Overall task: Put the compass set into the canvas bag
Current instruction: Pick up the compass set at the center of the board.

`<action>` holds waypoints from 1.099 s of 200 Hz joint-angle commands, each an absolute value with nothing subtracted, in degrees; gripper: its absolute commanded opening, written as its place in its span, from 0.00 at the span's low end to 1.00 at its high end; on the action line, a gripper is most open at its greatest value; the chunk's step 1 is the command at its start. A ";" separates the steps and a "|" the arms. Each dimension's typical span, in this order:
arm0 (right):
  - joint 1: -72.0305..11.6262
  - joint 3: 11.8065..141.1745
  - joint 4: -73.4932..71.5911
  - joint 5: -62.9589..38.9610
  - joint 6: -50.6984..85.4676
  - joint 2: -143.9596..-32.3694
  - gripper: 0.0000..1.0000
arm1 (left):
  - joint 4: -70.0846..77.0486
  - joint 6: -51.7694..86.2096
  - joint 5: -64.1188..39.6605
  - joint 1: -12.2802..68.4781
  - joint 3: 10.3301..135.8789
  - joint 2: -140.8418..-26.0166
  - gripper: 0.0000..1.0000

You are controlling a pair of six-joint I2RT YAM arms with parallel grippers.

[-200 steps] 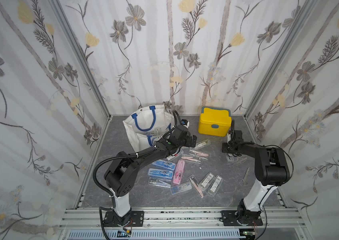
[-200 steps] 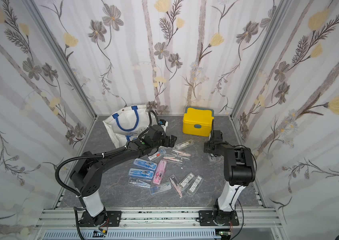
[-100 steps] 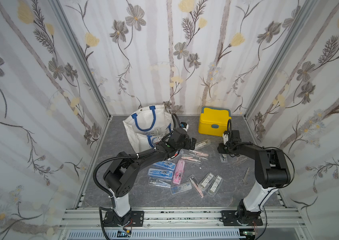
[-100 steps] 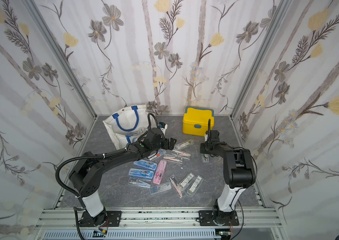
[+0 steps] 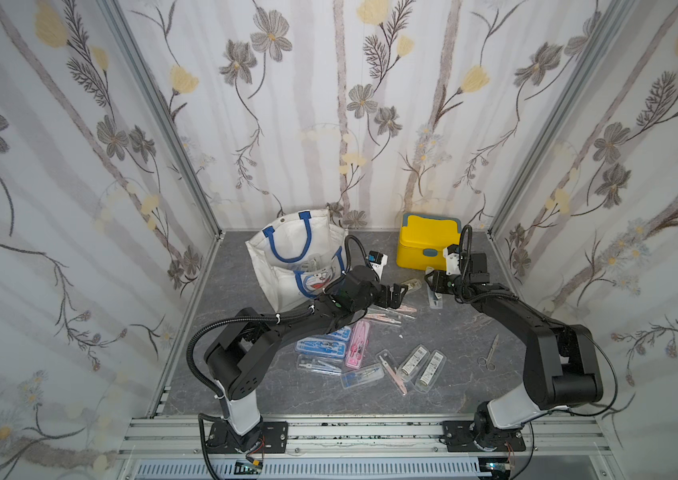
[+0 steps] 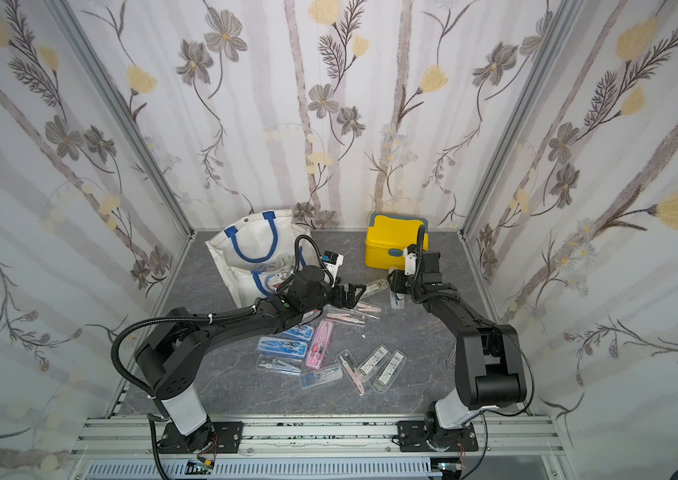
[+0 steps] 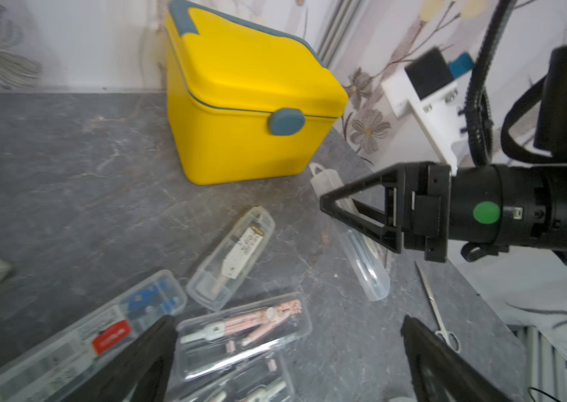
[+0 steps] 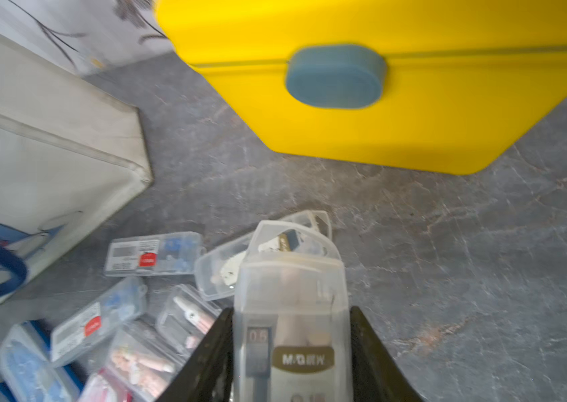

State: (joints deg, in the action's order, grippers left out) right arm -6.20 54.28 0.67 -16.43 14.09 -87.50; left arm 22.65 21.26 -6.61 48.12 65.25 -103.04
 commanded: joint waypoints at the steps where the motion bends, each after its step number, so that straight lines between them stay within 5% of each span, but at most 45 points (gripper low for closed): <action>1: -7.16 53.08 -6.04 -18.86 19.78 -84.62 0.46 | 28.58 23.45 -7.30 49.67 66.60 -104.93 1.00; 89: -8.26 47.89 -12.55 -19.70 25.25 -75.83 0.46 | 41.02 27.93 -8.87 52.78 69.34 -110.46 0.99; 183: -8.31 44.90 -14.87 -19.66 26.08 -72.36 0.47 | 40.83 30.58 -10.46 54.25 73.75 -115.29 0.57; 220: -8.26 44.82 -14.87 -19.85 26.10 -71.72 0.47 | 41.92 30.32 -10.55 54.43 73.34 -114.79 0.55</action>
